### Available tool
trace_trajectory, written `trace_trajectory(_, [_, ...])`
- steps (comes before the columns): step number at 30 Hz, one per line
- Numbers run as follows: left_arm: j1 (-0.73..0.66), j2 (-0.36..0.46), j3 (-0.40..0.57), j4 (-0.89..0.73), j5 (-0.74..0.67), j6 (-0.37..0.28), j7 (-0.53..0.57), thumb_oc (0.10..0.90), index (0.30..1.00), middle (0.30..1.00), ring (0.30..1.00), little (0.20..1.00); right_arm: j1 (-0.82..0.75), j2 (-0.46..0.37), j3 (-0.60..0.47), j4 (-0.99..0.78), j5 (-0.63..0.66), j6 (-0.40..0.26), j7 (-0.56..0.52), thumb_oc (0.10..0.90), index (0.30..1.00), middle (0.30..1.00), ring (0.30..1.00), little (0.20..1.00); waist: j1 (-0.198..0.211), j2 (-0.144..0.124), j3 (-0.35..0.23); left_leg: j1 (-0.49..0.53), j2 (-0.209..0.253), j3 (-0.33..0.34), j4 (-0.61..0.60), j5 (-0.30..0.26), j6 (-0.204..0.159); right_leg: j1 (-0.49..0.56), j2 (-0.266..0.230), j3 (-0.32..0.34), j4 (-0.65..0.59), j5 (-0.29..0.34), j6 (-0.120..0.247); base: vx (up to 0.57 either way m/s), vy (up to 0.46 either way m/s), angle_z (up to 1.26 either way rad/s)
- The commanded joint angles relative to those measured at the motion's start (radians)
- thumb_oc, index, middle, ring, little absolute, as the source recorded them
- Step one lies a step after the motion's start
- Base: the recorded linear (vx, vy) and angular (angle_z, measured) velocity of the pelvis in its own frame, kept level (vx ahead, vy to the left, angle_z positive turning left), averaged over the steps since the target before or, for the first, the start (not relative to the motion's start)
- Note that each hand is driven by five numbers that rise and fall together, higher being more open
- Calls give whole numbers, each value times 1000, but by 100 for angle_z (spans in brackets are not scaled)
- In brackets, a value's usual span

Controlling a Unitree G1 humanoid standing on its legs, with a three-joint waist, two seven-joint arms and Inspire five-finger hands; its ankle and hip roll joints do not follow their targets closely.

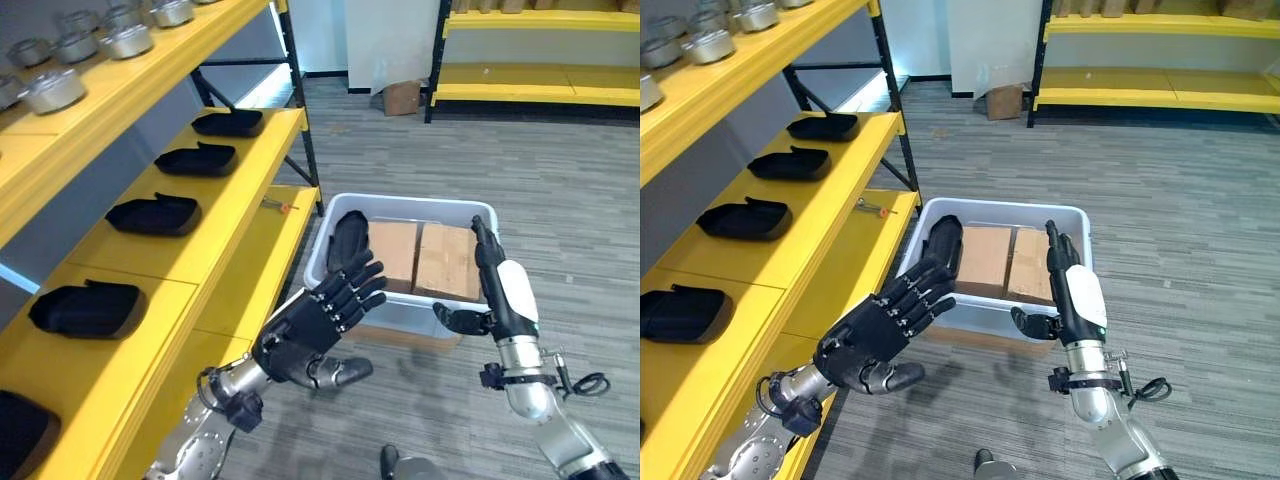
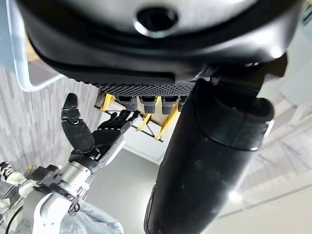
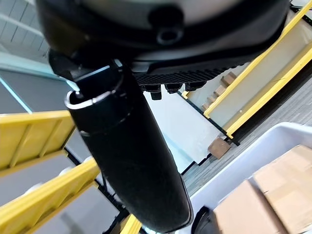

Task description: Move parts from the plastic box to the shelf.

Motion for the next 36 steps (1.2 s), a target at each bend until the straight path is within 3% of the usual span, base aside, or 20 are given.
trace_trajectory(1, [-69,-20,35,-69,-24,-77,13,900,1000,1000,1000,1000,-69,-44,-34,-92,-30,-114,-30,900,1000,1000,1000,1000,-5,12,25,-19,-64,-10,99,-161,40,50,-16,-15,-38,-13,55,58,-41,-40])
trace_trajectory(4, [-55,-20,50,-74,-33,-62,-1,900,1000,1000,1000,1000,-63,-41,-27,-92,-32,-102,-10,900,1000,1000,1000,1000,-2,21,37,-35,-110,-13,51,-144,46,72,0,1,-37,-23,59,116,-11,-34])
trace_trajectory(7, [-37,-9,59,-93,-41,-67,13,900,1000,1000,1000,1000,-35,-46,-12,-113,-26,-85,47,900,1000,1000,1000,1000,21,24,42,-67,-168,-101,-75,-107,46,104,15,33,-51,-27,70,138,27,-16])
trace_trajectory(11, [6,-1,115,-111,-55,-47,-15,900,1000,1000,1000,1000,17,-71,-23,-139,-2,-104,61,900,1000,1000,1000,1000,60,20,37,-141,-163,-201,-189,-13,18,147,30,78,-72,-34,74,166,3,-69])
trace_trajectory(16, [18,-5,150,-91,-58,-18,-55,900,1000,1000,1000,1000,33,-66,-26,-141,-9,-113,81,900,1000,1000,1000,1000,73,21,36,-183,-130,-210,-283,24,5,175,28,84,-56,-57,76,211,95,-32])
trace_trajectory(20, [27,-7,163,-85,-71,-17,-57,900,1000,1000,1000,1000,58,-74,-48,-158,3,-140,120,900,1000,1000,1000,1000,63,34,34,-150,-124,-202,-293,11,3,175,25,84,-39,-70,80,225,203,-36])
trace_trajectory(22, [18,5,152,-77,-84,-13,-60,900,1000,1000,1000,1000,64,-78,-57,-179,8,-154,139,900,1000,1000,1000,1000,55,28,32,-104,-162,-184,-251,-78,33,172,7,73,-21,-80,84,386,393,-25])
trace_trajectory(24, [9,8,143,-77,-83,-14,-58,900,1000,1000,1000,1000,57,-74,-52,-185,3,-150,139,900,1000,1000,1000,1000,59,23,28,-95,-179,-184,-237,-110,48,172,-4,66,-19,-85,88,212,225,12])
trace_trajectory(33, [-44,28,89,-81,-64,5,-59,900,1000,1000,1000,1000,-46,-47,-5,-188,-59,-70,89,900,1000,1000,1000,1000,100,-4,3,-75,-252,-196,-199,-192,125,154,-54,37,46,-99,123,134,169,17])
trace_trajectory(35, [-54,21,86,-76,-71,24,-64,900,1000,1000,1000,1000,-57,-40,-3,-182,-68,-49,91,900,1000,1000,1000,1000,104,-7,-3,-62,-259,-179,-213,-197,142,140,-67,25,105,-89,141,109,193,21])
trace_trajectory(36, [-56,13,81,-60,-57,23,-74,900,1000,1000,1000,1000,-59,-34,-2,-182,-71,-34,95,900,1000,1000,1000,1000,105,-12,-9,-48,-263,-149,-226,-205,162,107,-82,2,204,-53,163,78,187,13])
